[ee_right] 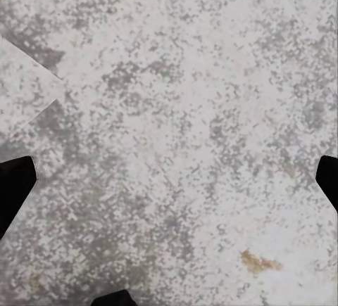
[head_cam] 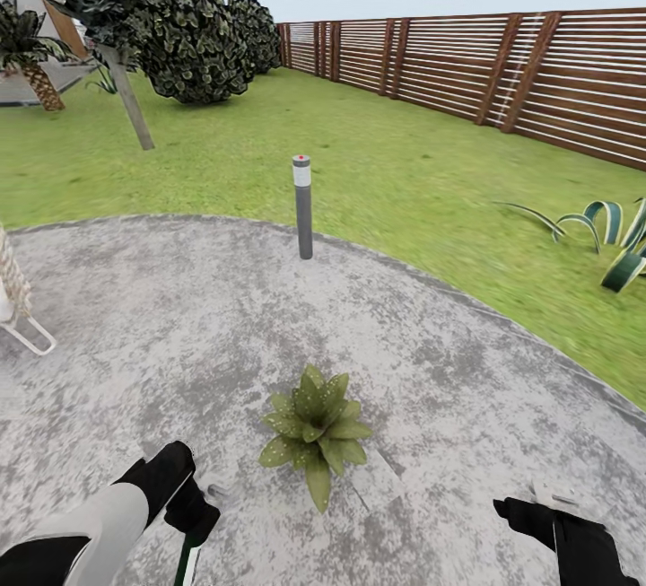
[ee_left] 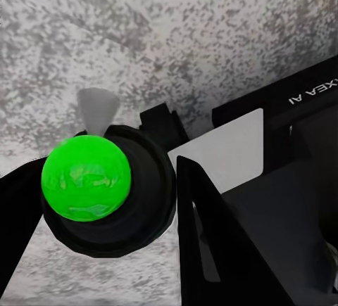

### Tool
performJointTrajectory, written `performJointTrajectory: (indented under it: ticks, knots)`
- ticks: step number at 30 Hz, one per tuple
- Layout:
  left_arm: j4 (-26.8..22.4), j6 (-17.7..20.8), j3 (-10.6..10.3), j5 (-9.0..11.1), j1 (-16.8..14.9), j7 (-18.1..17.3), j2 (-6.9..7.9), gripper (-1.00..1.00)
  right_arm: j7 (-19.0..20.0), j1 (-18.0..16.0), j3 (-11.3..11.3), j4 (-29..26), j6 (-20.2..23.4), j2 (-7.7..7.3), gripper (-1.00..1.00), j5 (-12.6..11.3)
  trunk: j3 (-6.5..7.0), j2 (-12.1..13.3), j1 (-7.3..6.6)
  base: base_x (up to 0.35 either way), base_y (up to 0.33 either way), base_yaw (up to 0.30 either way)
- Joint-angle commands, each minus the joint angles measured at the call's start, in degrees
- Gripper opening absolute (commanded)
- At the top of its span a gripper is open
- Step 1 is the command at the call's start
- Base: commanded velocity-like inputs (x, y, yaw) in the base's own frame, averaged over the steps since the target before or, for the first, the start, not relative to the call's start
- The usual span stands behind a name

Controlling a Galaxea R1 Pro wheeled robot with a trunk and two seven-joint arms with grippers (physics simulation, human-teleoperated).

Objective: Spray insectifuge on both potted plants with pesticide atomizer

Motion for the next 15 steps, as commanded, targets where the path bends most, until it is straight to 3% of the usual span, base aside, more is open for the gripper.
performJointTrajectory:
  ticks: [1,9,15]
  knots:
    - [-0.1,0.2,0.2,-0.5,0.0,-0.4,-0.03,-1.0,0.5,-0.1,-0.2,-0.1,0.1,0.03,1.0,0.5,-0.05,0.0,0.0,0.0,0.0,0.251]
    - [-0.2,0.2,0.2,-0.5,0.0,-0.4,-0.03,-1.0,0.5,-0.1,-0.2,-0.1,0.1,0.04,1.0,0.5,-0.05,0.0,0.0,0.0,0.0,0.237]
    - [-0.2,0.3,0.2,-0.5,0.0,-0.3,-0.02,-1.0,0.5,-0.1,-0.2,-0.1,0.1,0.03,1.0,0.5,-0.05,0.0,0.0,0.021,-0.026,0.03]
